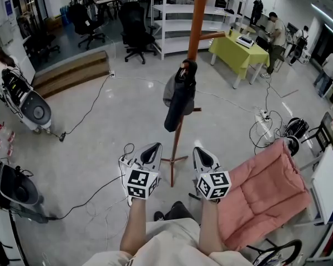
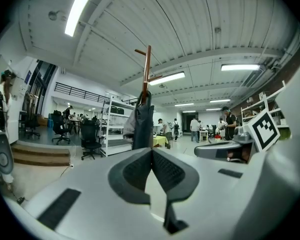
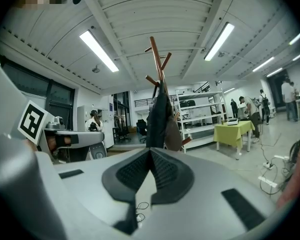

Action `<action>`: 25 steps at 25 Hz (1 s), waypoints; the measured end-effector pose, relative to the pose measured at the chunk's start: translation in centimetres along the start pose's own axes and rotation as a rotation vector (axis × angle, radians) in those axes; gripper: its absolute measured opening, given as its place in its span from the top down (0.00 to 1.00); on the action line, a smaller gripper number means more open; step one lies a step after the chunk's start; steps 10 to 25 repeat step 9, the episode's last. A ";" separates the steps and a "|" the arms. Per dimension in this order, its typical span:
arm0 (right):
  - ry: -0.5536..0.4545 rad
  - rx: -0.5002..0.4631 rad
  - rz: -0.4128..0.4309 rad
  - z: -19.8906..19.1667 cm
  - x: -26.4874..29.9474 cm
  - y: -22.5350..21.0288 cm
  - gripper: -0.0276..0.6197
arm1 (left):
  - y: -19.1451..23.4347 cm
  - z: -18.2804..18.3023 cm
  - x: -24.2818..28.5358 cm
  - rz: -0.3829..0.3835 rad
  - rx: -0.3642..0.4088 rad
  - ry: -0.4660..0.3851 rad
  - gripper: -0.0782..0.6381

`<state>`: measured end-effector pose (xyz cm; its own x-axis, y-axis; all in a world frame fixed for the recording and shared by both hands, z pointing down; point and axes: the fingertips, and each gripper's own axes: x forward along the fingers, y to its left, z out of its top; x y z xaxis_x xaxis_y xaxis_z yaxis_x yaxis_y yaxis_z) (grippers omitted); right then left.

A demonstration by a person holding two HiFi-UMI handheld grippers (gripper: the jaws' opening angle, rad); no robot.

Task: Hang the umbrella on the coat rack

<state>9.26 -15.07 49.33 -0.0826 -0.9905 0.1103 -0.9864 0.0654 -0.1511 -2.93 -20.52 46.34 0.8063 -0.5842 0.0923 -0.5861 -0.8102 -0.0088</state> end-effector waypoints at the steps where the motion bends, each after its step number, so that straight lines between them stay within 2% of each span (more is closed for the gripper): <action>1: 0.004 0.000 -0.001 -0.1 0.0 0.0 0.95 | 0.0 -0.1 0.0 0.000 -0.002 0.001 0.88; 25: 0.010 0.002 -0.008 -0.5 0.4 0.1 0.95 | 0.6 -0.5 0.0 0.004 -0.008 0.010 0.88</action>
